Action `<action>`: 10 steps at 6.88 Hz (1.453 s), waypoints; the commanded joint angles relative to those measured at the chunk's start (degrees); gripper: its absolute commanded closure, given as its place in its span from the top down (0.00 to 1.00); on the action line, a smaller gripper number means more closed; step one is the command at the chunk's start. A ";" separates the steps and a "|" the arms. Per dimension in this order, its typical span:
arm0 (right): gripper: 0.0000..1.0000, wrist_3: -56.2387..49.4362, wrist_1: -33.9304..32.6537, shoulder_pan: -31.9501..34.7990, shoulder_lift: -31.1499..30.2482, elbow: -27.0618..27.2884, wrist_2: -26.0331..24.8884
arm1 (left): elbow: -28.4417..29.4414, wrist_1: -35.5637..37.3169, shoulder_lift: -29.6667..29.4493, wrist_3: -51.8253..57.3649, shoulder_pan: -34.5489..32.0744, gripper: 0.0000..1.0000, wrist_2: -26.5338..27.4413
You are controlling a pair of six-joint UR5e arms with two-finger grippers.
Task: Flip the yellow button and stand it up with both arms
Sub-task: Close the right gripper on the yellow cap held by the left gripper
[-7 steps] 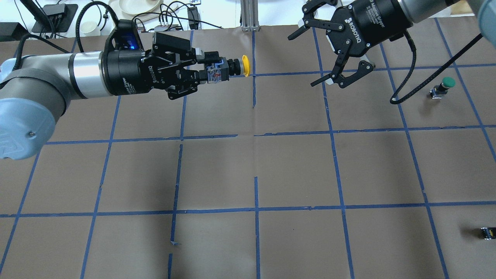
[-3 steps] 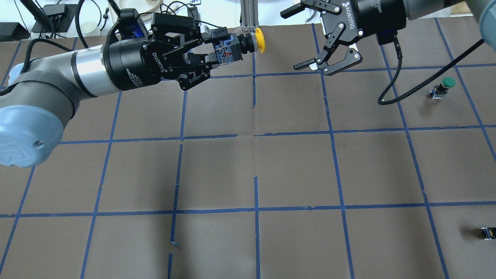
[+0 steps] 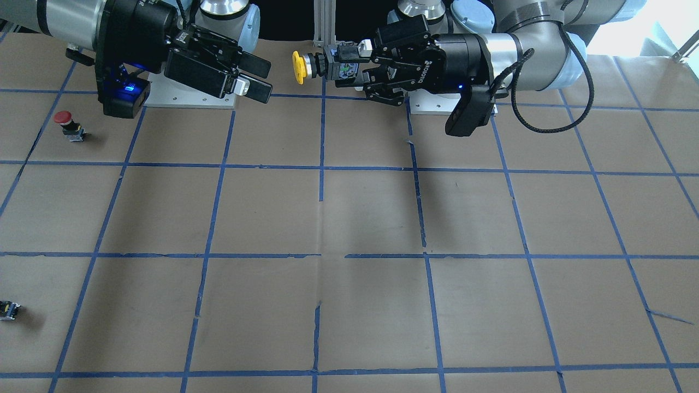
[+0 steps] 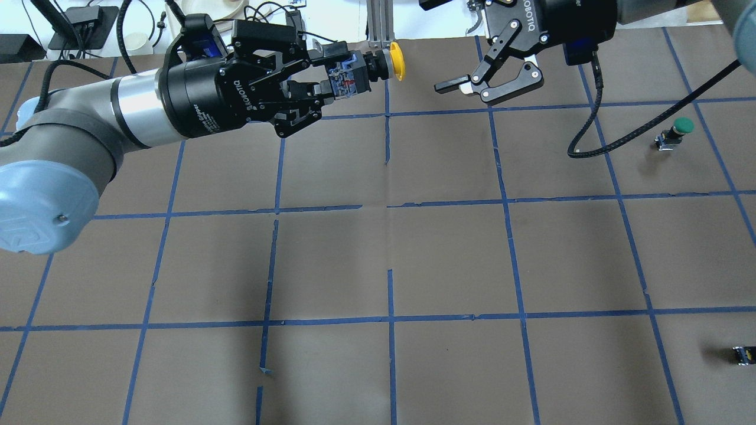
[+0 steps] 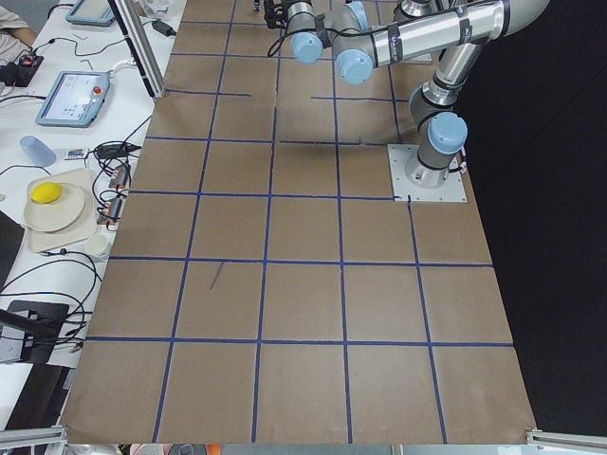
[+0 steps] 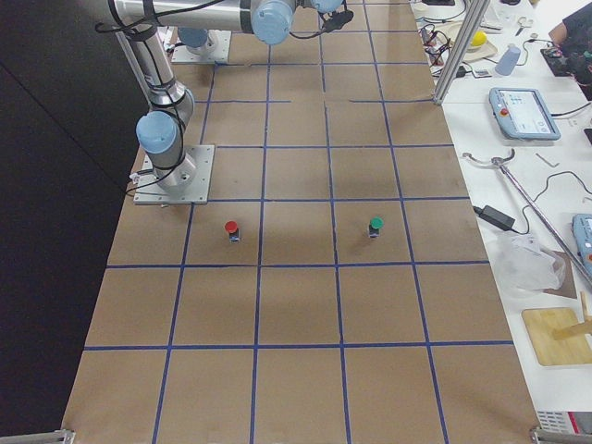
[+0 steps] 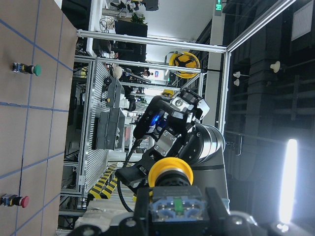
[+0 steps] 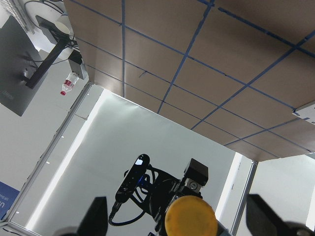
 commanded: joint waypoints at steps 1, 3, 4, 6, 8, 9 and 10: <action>1.00 0.58 0.01 1.75 -0.14 2.03 0.61 | -0.09 0.09 -0.14 0.17 0.00 0.18 0.00; 1.00 1.28 -0.08 3.06 -0.06 2.39 1.66 | -0.09 0.09 -0.14 0.26 0.00 0.18 -0.09; 1.00 2.68 -0.35 3.86 0.03 2.31 1.75 | -0.09 0.09 -0.14 0.35 0.00 0.18 -0.09; 0.96 3.30 -0.35 3.78 -0.41 1.78 1.58 | -0.18 0.09 0.03 0.35 0.00 0.18 -0.09; 0.73 3.22 -0.35 3.51 -0.84 1.87 1.75 | -0.18 0.00 0.03 0.35 0.00 0.18 -0.09; 0.54 3.22 -0.26 3.43 -1.28 1.95 1.84 | -0.18 0.00 0.03 0.35 -0.09 0.18 -0.09; 0.34 3.22 -0.26 3.51 -1.64 2.30 1.84 | -0.18 0.00 0.12 0.27 0.00 0.18 -0.09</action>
